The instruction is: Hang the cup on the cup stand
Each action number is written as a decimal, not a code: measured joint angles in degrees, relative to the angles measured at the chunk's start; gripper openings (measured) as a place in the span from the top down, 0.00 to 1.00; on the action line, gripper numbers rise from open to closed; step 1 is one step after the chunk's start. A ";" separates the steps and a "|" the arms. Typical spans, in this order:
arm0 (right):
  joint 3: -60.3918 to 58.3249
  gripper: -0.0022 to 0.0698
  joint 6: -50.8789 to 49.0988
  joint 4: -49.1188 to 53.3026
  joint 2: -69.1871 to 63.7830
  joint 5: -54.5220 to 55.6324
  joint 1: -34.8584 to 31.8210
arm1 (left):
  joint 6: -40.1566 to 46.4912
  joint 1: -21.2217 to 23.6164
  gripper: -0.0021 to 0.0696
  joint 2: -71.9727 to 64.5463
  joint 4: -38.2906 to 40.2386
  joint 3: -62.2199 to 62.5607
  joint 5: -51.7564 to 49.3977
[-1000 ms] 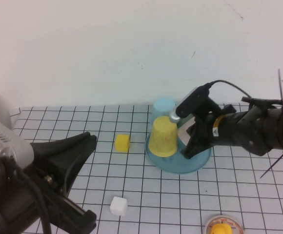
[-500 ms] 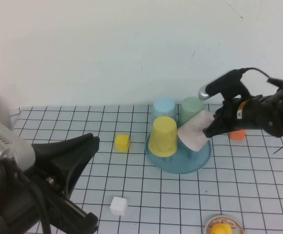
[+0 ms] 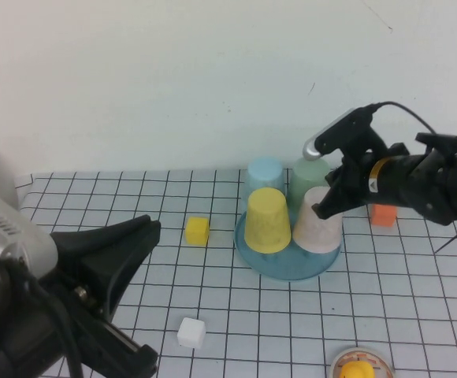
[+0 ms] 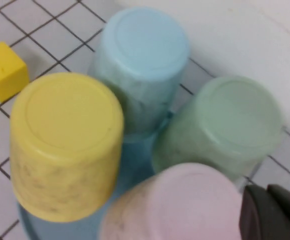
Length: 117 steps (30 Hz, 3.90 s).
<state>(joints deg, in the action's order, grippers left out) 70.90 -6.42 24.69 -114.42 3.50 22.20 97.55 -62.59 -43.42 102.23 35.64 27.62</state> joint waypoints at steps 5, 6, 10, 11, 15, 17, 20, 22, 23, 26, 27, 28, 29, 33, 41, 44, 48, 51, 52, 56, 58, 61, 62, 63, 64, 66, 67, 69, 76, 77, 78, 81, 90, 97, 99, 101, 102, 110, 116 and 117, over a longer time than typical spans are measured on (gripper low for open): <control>0.00 0.97 -0.15 3.13 6.72 -6.42 0.00 | 9.44 0.00 0.97 0.00 0.00 0.00 4.80; 0.00 0.97 -0.15 3.83 8.72 -8.56 0.00 | 11.31 0.00 0.97 0.00 0.00 0.00 6.87; -0.50 0.97 2.50 4.72 17.84 -15.38 1.46 | 13.45 0.00 0.97 0.26 0.00 0.00 15.54; -1.08 0.97 3.31 4.72 19.81 -16.35 2.04 | 13.45 0.00 0.97 0.49 0.00 0.00 16.80; -4.64 0.97 5.92 3.53 29.36 -20.10 5.74 | 12.87 0.00 0.97 3.41 0.10 0.00 14.94; -6.83 0.97 6.42 2.05 34.20 -21.08 8.06 | 12.76 0.00 0.97 5.18 0.10 0.00 10.76; -10.68 0.97 7.20 0.16 40.19 -22.73 11.92 | 12.75 0.00 0.97 7.38 0.10 0.00 4.89; -13.35 0.97 7.32 -1.46 43.84 -24.93 15.20 | 12.75 0.00 0.97 8.11 -0.01 0.00 2.35; -14.58 0.97 7.32 -2.31 45.13 -26.21 16.57 | 12.75 0.00 0.97 8.47 -0.01 0.00 1.46; -18.00 0.97 9.42 -6.48 49.60 -29.24 21.99 | 12.75 0.00 0.97 9.14 -0.01 0.00 0.55; -19.13 0.97 10.98 -8.28 50.95 -30.31 23.84 | 13.21 0.00 0.97 9.39 -0.01 0.00 0.41; -20.18 0.97 12.86 -10.18 52.27 -31.47 25.64 | 13.63 0.00 0.97 9.70 -0.01 0.00 0.02; -21.02 0.97 15.02 -11.73 53.24 -32.44 27.03 | 14.23 0.00 0.97 10.23 -0.01 0.00 -0.55; -23.43 0.97 23.76 -18.85 56.87 -40.46 32.58 | 15.26 0.00 0.97 12.66 -0.13 0.00 -4.61; -24.11 0.97 26.90 -23.41 61.59 -52.29 35.86 | 17.59 0.00 0.97 16.76 -1.29 -3.65 -10.68; -26.28 0.97 24.79 -21.63 64.15 -53.85 35.86 | 19.04 0.00 0.97 18.82 -1.29 -7.60 -11.00; -31.86 0.97 19.07 -17.37 69.15 -52.85 35.86 | 19.44 0.00 0.97 21.38 -1.42 -12.58 -10.26; -36.63 0.97 13.79 -13.57 72.76 -48.31 35.86 | 19.55 0.00 0.97 22.18 -1.42 -15.51 -7.71; -38.17 0.97 11.97 -12.16 73.91 -46.43 35.86 | 19.55 0.00 0.97 22.28 -1.42 -16.11 -6.20; -42.27 0.97 6.42 -8.51 76.17 -42.12 35.86 | 19.64 0.00 0.97 22.41 -1.29 -16.96 0.56; -43.31 0.97 4.94 -8.37 76.28 -41.73 35.86 | 19.64 0.00 0.97 22.41 -1.19 -16.96 3.13; -43.81 0.97 4.32 -8.48 76.28 -42.01 35.86 | 19.64 0.00 0.97 22.41 -0.96 -16.96 7.45; -43.81 0.97 4.32 -8.48 76.28 -42.12 35.86 | 19.64 0.00 0.97 22.41 -0.96 -16.96 8.03; -43.81 0.97 4.32 -8.48 76.28 -42.24 35.86 | 19.64 0.00 0.97 22.41 -0.85 -16.96 8.41; -43.81 0.97 4.32 -8.48 76.28 -42.24 35.86 | 19.64 0.00 0.97 22.41 -0.74 -16.96 8.58; -43.81 0.97 4.32 -8.48 76.28 -42.37 35.86 | 19.64 0.00 0.97 22.51 -0.53 -16.96 8.69; -43.81 0.97 4.32 -8.48 76.28 -42.37 35.86 | 19.64 0.00 0.97 22.53 -0.39 -16.96 8.79; -43.81 0.97 4.32 -8.48 76.28 -42.49 35.86 | 19.64 0.00 0.97 22.63 -0.28 -16.96 8.77; -43.81 0.97 4.20 -8.48 76.28 -42.49 35.86 | 19.64 7.40 0.97 28.20 -0.05 -17.15 7.60; -43.81 0.97 4.20 -8.48 76.28 -42.49 35.86 | 19.64 9.40 0.97 29.74 -0.05 -17.15 7.48; -43.81 0.97 4.20 -8.48 76.28 -42.49 35.86 | 19.64 11.39 0.97 31.44 -0.05 -17.15 7.61; -43.81 0.97 4.20 -8.48 76.28 -42.49 35.86 | 19.64 17.35 0.97 37.02 -0.05 -17.15 10.08; -43.81 0.97 4.20 -8.59 76.31 -42.62 35.86 | 22.14 39.03 0.97 44.36 -0.02 -17.15 6.85; -43.81 0.97 4.20 -8.59 76.31 -42.62 35.86 | 25.68 49.06 0.97 44.36 -0.35 -17.15 -5.72; -43.81 0.97 4.20 -8.59 76.31 -42.62 35.86 | 26.97 50.24 0.97 44.36 -0.81 -17.23 -8.88; -43.81 0.97 4.20 -8.59 76.31 -42.62 35.86 | 27.27 50.97 0.97 44.36 -1.32 -17.86 -12.20; -43.81 0.97 4.20 -8.59 76.31 -42.62 35.86 | 26.44 51.23 0.97 44.36 -1.46 -18.32 -13.53; -43.81 0.97 4.20 -8.59 76.31 -42.62 35.86 | -45.03 55.45 0.97 44.36 -66.85 -26.02 -20.58; -43.81 0.97 4.20 -8.59 76.31 -42.62 35.86 | -88.09 56.64 0.97 44.36 -94.62 -31.25 -39.99; -43.81 0.97 4.20 -8.59 76.31 -42.62 35.86 | -89.75 56.64 0.97 44.36 -95.79 -32.08 -43.96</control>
<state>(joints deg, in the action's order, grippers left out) 27.09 -2.22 16.10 -38.11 -39.12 58.06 7.80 -5.94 0.94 6.44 3.56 -16.34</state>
